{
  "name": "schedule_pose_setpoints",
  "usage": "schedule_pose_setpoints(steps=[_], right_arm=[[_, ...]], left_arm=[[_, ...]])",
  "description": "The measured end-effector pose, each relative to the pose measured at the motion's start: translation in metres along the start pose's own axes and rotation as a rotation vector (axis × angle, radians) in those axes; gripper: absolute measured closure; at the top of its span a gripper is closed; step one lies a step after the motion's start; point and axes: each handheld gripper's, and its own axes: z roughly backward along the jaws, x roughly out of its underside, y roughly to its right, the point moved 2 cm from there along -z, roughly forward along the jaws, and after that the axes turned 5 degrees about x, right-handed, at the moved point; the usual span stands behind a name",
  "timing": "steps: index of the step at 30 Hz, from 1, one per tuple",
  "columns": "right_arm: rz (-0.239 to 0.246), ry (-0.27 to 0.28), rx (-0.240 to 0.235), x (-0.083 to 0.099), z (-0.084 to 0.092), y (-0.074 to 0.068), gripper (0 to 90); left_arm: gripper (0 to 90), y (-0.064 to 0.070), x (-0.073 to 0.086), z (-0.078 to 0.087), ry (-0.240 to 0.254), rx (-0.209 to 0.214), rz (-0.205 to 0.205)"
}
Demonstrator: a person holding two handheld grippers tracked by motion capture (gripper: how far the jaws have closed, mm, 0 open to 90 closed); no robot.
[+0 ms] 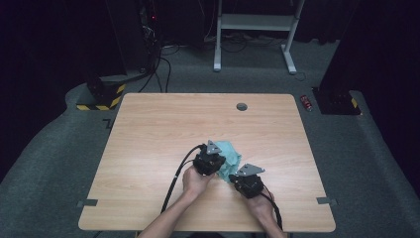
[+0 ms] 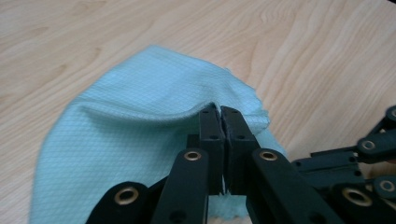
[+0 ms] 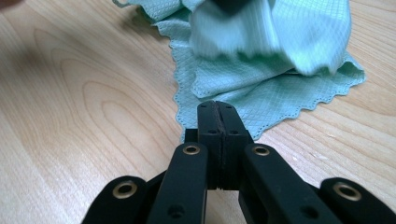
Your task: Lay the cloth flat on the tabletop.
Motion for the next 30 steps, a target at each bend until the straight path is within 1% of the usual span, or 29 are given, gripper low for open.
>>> schedule_pose_setpoints(steps=[1,4,5,6,8,11,12,13,16,22,23,25,26,27,29,30], right_arm=[[-0.002,-0.002,0.0,0.001,0.001,-0.001,89.9],[0.009,-0.002,-0.003,0.002,0.003,-0.001,90.0],[0.008,-0.002,-0.006,0.003,0.004,0.0,90.0],[0.011,-0.001,-0.01,0.004,0.005,0.0,90.0],[0.017,-0.003,-0.013,0.006,0.007,0.0,90.0],[0.035,-0.007,-0.012,0.01,0.012,-0.001,90.0],[0.038,-0.008,-0.012,0.011,0.014,-0.001,90.0],[0.038,-0.008,-0.012,0.012,0.015,-0.001,90.0],[0.039,-0.013,-0.013,0.016,0.02,-0.001,90.0],[0.063,-0.024,-0.018,0.022,0.028,-0.001,90.0],[0.058,-0.028,-0.015,0.023,0.03,-0.001,90.0],[0.065,-0.032,-0.009,0.025,0.033,0.0,90.0],[0.064,-0.035,-0.007,0.026,0.034,0.001,90.0],[0.057,-0.039,-0.005,0.027,0.035,0.001,90.0],[0.049,-0.04,-0.002,0.028,0.036,0.004,90.0],[0.048,-0.03,-0.003,0.026,0.036,0.004,89.9]], left_arm=[[88.0,-0.003,-0.001,0.002,0.008,-0.008,0.008],[88.1,-0.012,-0.003,0.009,0.039,-0.013,0.055],[88.1,-0.017,-0.004,0.013,0.053,-0.024,0.067],[88.2,-0.019,-0.005,0.014,0.057,-0.029,0.07],[88.2,-0.028,-0.005,0.019,0.077,-0.042,0.102],[88.3,-0.041,-0.003,0.026,0.083,-0.071,0.132],[88.3,-0.045,-0.002,0.028,0.086,-0.079,0.141],[88.4,-0.05,-0.001,0.031,0.092,-0.087,0.159],[88.4,-0.061,0.003,0.037,0.104,-0.112,0.188],[88.5,-0.079,0.011,0.047,0.095,-0.166,0.208],[88.5,-0.082,0.013,0.049,0.097,-0.175,0.216],[88.5,-0.085,0.014,0.052,0.096,-0.18,0.223],[88.5,-0.085,0.015,0.053,0.095,-0.181,0.223],[88.5,-0.086,0.016,0.053,0.085,-0.183,0.216],[88.1,-0.084,0.017,0.051,0.074,-0.17,0.21],[87.7,-0.083,0.017,0.049,0.074,-0.166,0.203]])
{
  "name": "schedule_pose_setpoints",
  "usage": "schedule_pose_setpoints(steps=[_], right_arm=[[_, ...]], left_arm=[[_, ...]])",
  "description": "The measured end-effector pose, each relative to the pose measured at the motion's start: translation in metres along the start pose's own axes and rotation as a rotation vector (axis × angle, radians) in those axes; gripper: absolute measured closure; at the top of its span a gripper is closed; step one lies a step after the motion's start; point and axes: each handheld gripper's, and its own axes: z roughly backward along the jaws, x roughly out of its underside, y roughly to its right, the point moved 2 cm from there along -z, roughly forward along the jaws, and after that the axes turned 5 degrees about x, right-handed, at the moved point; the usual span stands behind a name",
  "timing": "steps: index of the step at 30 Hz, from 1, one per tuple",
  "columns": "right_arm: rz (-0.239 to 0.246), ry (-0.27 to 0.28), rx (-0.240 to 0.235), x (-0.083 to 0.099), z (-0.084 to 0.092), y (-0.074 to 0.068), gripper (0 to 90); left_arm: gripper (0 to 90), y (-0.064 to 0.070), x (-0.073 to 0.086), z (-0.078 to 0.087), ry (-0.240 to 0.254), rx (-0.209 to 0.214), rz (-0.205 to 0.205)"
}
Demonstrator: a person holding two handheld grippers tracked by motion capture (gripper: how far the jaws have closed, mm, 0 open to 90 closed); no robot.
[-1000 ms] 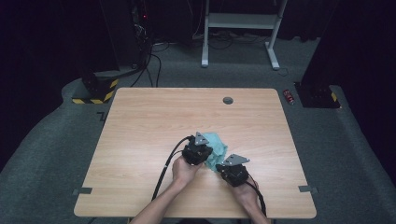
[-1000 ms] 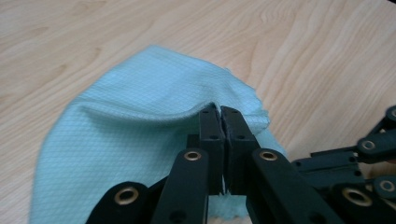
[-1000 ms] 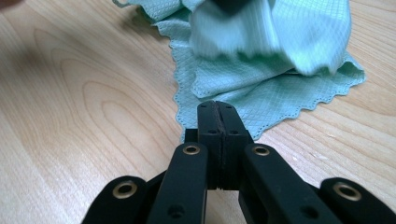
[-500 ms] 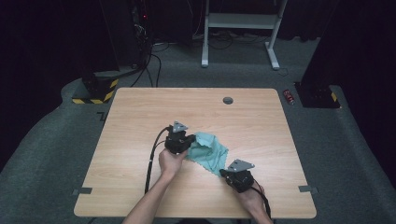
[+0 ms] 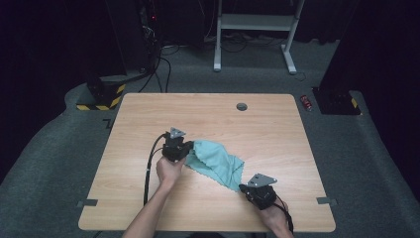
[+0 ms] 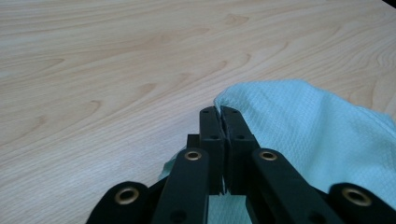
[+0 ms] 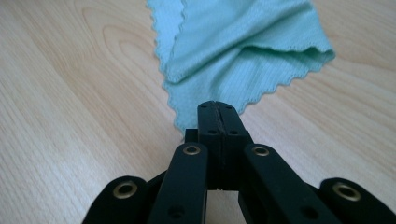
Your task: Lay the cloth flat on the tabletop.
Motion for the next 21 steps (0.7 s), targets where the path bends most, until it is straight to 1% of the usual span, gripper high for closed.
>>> schedule_pose_setpoints(steps=[3,4,5,6,7,8,11,12,13,16,19,21], right_arm=[[-0.011,0.033,-0.009,-0.006,0.0,-0.001,84.8],[-0.009,0.054,-0.019,-0.012,0.0,-0.003,82.0],[-0.004,0.062,-0.023,-0.015,-0.001,-0.005,80.1],[0.007,0.069,-0.024,-0.02,-0.002,-0.007,76.2],[0.014,0.07,-0.021,-0.023,-0.004,-0.009,73.9],[0.025,0.071,-0.015,-0.027,-0.006,-0.011,71.0],[0.052,0.065,-0.012,-0.037,-0.013,-0.015,67.7],[0.055,0.055,-0.013,-0.04,-0.016,-0.016,67.4],[0.065,0.049,-0.016,-0.042,-0.019,-0.017,67.0],[0.065,0.026,-0.021,-0.046,-0.027,-0.018,65.5],[0.06,0.012,-0.024,-0.047,-0.033,-0.019,64.3],[0.062,0.005,-0.019,-0.048,-0.037,-0.02,64.3]], left_arm=[[81.7,0.003,0.001,-0.004,-0.008,0.018,-0.008],[77.3,0.003,0.002,-0.005,-0.006,0.022,-0.005],[74.9,0.004,0.003,-0.004,-0.007,0.023,-0.003],[70.5,0.004,0.004,-0.004,-0.008,0.022,-0.01],[67.4,0.004,0.005,-0.003,-0.007,0.024,-0.003],[62.3,0.004,0.006,-0.002,-0.008,0.024,-0.006],[52.3,0.005,0.013,0.002,-0.034,0.004,-0.026],[50.4,0.006,0.015,0.004,-0.039,-0.008,-0.036],[48.9,0.006,0.017,0.005,-0.041,-0.01,-0.036],[45.3,0.006,0.026,0.01,-0.035,-0.022,-0.035],[43.5,0.007,0.035,0.013,-0.03,-0.012,-0.017],[42.4,0.01,0.042,0.013,-0.039,-0.006,-0.023]])
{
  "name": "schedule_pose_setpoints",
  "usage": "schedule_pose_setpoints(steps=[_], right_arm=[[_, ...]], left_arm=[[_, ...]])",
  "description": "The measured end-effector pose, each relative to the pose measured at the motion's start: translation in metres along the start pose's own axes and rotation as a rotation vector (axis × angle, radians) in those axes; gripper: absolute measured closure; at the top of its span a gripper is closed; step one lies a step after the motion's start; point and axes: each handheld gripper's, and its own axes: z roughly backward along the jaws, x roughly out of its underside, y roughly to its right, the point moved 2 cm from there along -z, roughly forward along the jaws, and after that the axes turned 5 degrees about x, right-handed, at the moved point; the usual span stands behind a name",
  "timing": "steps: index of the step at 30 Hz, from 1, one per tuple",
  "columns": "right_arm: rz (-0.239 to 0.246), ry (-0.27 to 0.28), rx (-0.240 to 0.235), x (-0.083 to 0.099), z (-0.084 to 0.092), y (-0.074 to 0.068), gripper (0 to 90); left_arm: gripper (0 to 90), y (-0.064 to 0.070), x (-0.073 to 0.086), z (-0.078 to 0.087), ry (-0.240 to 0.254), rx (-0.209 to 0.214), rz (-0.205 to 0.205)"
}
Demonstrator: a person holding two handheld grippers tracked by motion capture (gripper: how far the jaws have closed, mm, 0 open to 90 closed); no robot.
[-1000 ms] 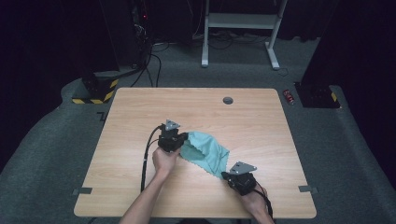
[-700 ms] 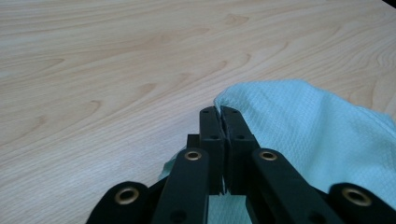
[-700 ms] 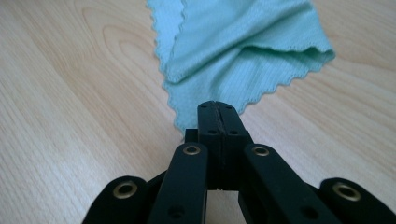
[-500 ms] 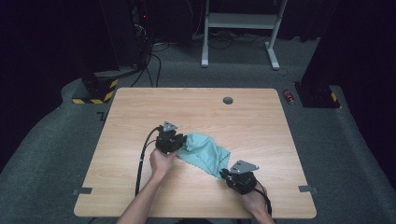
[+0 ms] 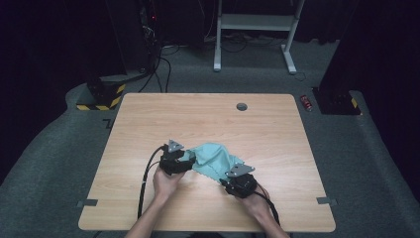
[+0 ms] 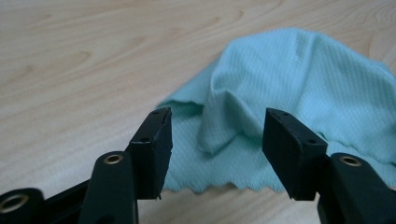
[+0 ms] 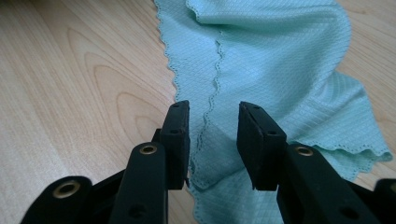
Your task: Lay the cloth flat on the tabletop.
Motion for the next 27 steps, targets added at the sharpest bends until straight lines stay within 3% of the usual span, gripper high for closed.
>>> schedule_pose_setpoints(steps=[5,12,19,27], right_arm=[[0.017,-0.025,0.014,0.0,-0.009,-0.002,70.6],[0.058,-0.044,0.023,-0.005,-0.012,-0.005,88.9],[0.061,-0.043,0.036,-0.008,-0.01,-0.002,89.9],[0.009,-0.013,0.06,-0.013,0.0,0.014,90.0]], left_arm=[[39.1,0.005,0.012,-0.005,-0.013,-0.011,-0.03],[37.6,0.003,0.022,-0.009,-0.019,-0.036,-0.018],[38.1,0.006,0.025,-0.01,-0.005,-0.065,-0.056],[37.4,0.008,0.025,-0.011,-0.014,-0.08,-0.079]])
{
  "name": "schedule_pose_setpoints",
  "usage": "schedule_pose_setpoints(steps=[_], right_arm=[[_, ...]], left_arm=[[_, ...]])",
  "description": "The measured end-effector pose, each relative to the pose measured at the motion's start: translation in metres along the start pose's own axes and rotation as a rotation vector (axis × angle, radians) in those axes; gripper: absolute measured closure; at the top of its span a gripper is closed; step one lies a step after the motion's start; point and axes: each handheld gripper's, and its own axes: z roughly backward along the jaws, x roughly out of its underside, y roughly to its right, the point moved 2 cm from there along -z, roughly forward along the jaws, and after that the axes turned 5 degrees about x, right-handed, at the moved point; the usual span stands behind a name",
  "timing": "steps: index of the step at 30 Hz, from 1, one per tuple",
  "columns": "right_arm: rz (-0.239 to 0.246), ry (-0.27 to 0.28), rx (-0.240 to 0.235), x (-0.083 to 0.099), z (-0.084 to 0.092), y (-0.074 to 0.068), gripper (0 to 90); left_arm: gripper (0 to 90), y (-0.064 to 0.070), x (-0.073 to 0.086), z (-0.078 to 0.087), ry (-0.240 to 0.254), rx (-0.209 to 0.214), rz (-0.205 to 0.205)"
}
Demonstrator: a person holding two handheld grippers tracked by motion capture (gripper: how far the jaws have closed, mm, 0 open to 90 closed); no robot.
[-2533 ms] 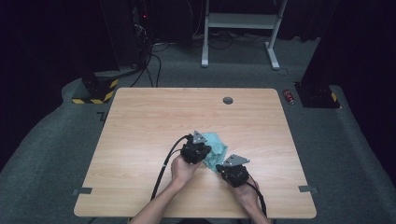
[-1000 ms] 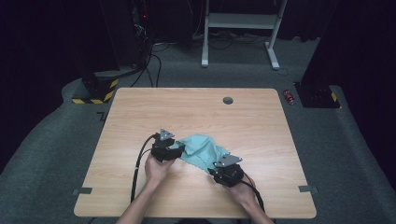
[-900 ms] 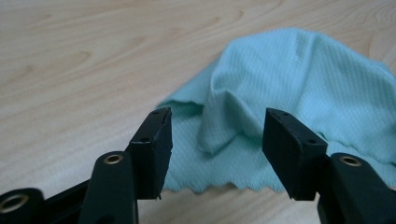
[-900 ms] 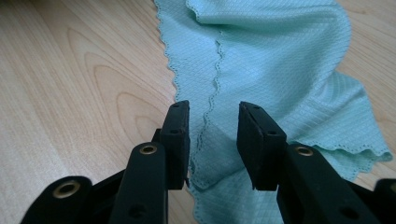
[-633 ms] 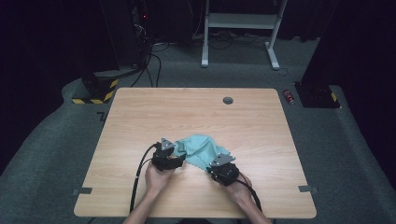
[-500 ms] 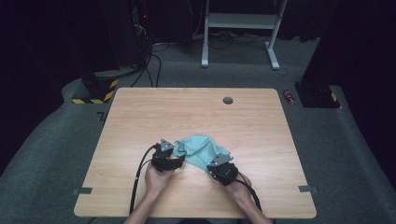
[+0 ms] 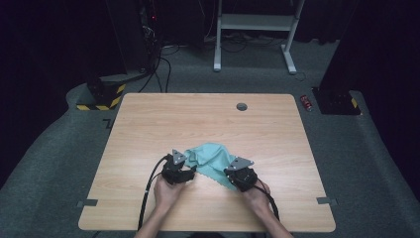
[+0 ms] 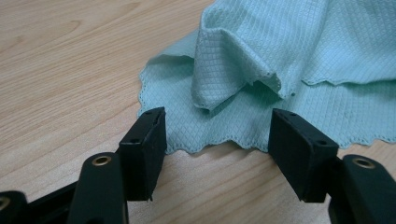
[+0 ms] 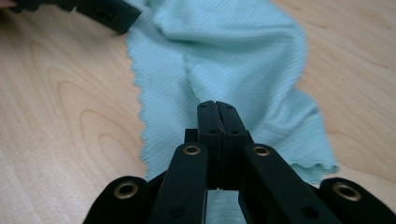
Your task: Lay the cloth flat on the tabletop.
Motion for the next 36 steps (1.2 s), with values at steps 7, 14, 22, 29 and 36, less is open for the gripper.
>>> schedule_pose_setpoints(steps=[7,14,22,29,36], right_arm=[[-0.047,0.021,0.06,-0.009,0.004,0.032,90.0],[-0.105,0.021,0.122,-0.017,-0.003,0.065,90.0],[-0.178,-0.036,0.158,-0.009,-0.027,0.095,90.0],[-0.246,-0.083,0.142,0.002,-0.045,0.104,89.3],[-0.234,0.093,0.111,-0.011,-0.012,0.091,73.0]], left_arm=[[37.3,0.0,0.0,0.0,0.0,-0.002,-0.001],[37.3,0.0,0.0,0.0,0.0,-0.003,0.0],[37.3,0.0,0.0,0.0,0.0,-0.004,0.002],[37.3,0.001,0.0,0.0,-0.001,-0.004,0.001],[36.8,0.0,0.0,0.0,0.002,0.003,0.011]])
